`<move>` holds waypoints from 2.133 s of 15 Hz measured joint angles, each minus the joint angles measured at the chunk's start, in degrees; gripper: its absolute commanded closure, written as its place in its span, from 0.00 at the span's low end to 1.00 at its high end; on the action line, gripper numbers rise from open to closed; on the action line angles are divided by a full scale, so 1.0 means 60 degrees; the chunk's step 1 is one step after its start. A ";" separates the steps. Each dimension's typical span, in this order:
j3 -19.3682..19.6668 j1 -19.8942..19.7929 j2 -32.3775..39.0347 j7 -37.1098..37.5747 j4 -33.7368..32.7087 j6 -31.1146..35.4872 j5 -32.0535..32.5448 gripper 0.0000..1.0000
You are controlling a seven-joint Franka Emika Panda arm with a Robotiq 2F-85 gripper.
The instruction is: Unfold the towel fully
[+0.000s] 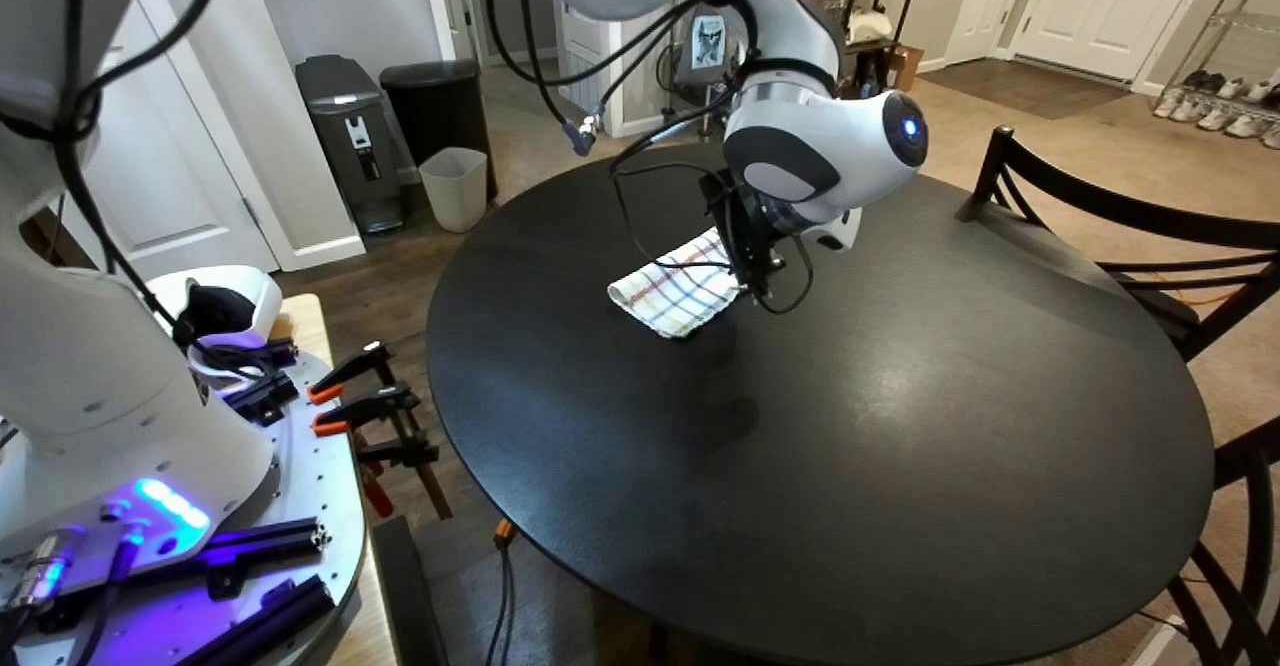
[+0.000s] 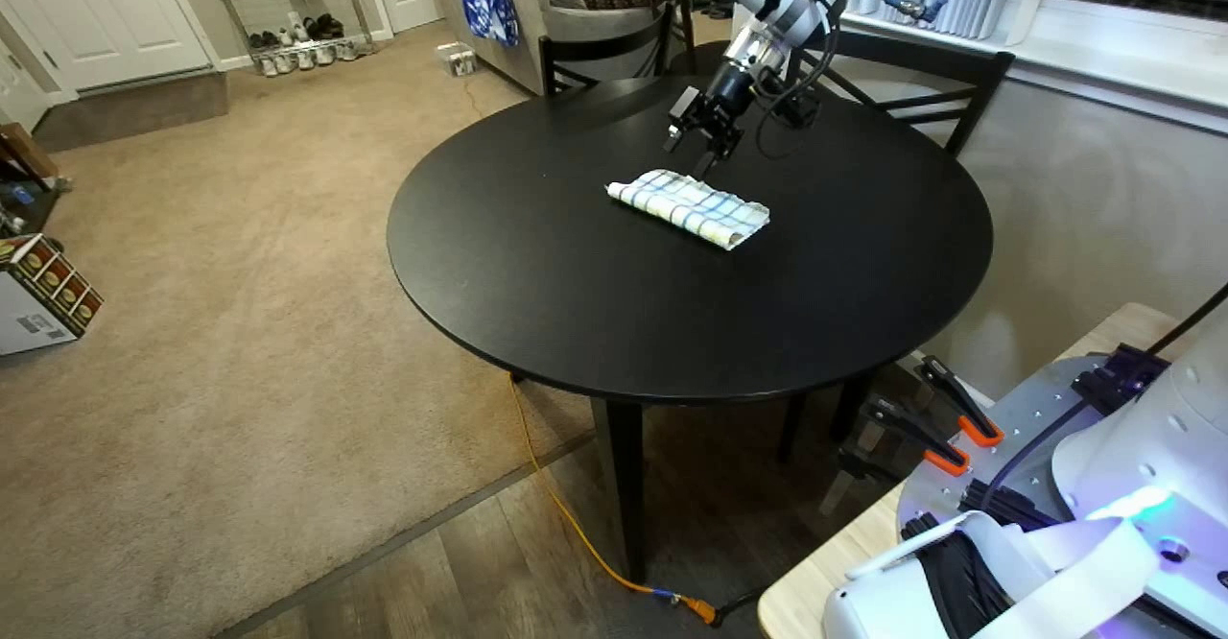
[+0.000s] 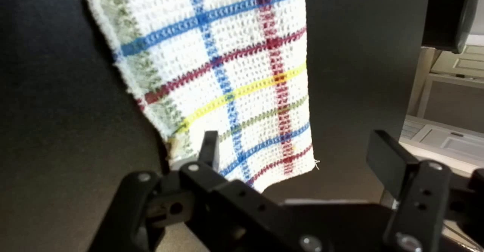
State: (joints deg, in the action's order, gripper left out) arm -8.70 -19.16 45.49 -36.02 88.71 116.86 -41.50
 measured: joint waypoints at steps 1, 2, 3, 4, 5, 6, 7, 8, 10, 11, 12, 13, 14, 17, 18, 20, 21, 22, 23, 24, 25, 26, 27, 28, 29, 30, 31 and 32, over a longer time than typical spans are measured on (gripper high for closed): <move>0.0012 -0.0099 -0.0055 -0.0043 -0.0001 -0.0050 -0.0034 0.00; 0.0044 -0.0165 -0.0077 -0.0070 -0.0008 -0.0059 -0.0039 0.00; 0.0117 -0.0175 -0.0073 -0.0091 -0.0011 -0.0059 -0.0039 0.00; 0.0185 -0.0174 -0.0049 -0.0125 -0.0012 -0.0058 -0.0039 0.00; 0.0229 -0.0173 -0.0008 -0.0172 -0.0012 -0.0057 -0.0039 0.00; 0.0250 -0.0170 0.0052 -0.0241 -0.0018 -0.0041 -0.0039 0.00; 0.0257 -0.0163 0.0131 -0.0320 -0.0033 -0.0027 -0.0039 0.00; 0.0258 -0.0150 0.0229 -0.0389 -0.0057 -0.0014 -0.0039 0.00; 0.0256 -0.0122 0.0415 -0.0537 -0.0146 -0.0010 -0.0039 0.00; 0.0253 -0.0110 0.0502 -0.0637 -0.0191 -0.0010 -0.0039 0.00; 0.0248 -0.0100 0.0576 -0.0750 -0.0238 -0.0010 -0.0039 0.00; 0.0241 -0.0088 0.0641 -0.0881 -0.0281 -0.0010 -0.0039 0.00; 0.0236 -0.0075 0.0685 -0.1002 -0.0322 -0.0015 -0.0039 0.00; 0.0229 -0.0027 0.0739 -0.1232 -0.0417 -0.0019 -0.0039 0.00; 0.0229 -0.0015 0.0751 -0.1301 -0.0443 -0.0019 -0.0039 0.00; 0.0229 -0.0005 0.0765 -0.1440 -0.0496 0.0033 -0.0039 0.00; 0.0231 -0.0005 0.0766 -0.1474 -0.0515 0.0052 -0.0039 0.00; 0.0232 -0.0005 0.0768 -0.1478 -0.0535 0.0055 -0.0039 0.00; 0.0232 -0.0005 0.0781 -0.1478 -0.0551 0.0055 -0.0039 0.00; 0.0232 -0.0012 0.0813 -0.1448 -0.0597 -0.0030 -0.0042 0.00; 0.0232 -0.0026 0.0870 -0.1383 -0.0687 -0.0196 -0.0055 0.00; 0.0232 -0.0048 0.0943 -0.1314 -0.0794 -0.0417 -0.0101 0.00; 0.0232 -0.0070 0.1021 -0.1241 -0.0893 -0.0579 -0.0175 0.00; 0.0232 -0.0096 0.1099 -0.1158 -0.0993 -0.0714 -0.0279 0.00; 0.0232 -0.0123 0.1167 -0.1057 -0.1078 -0.0838 -0.0375 0.00; 0.0233 -0.0148 0.1223 -0.0995 -0.1148 -0.0930 -0.0511 0.00; 0.0236 -0.0167 0.1261 -0.0945 -0.1194 -0.0996 -0.0653 0.00; 0.0242 -0.0177 0.1289 -0.0890 -0.1233 -0.1037 -0.0772 0.00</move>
State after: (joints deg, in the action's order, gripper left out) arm -7.25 -20.23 53.22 -41.37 81.31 110.64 -46.14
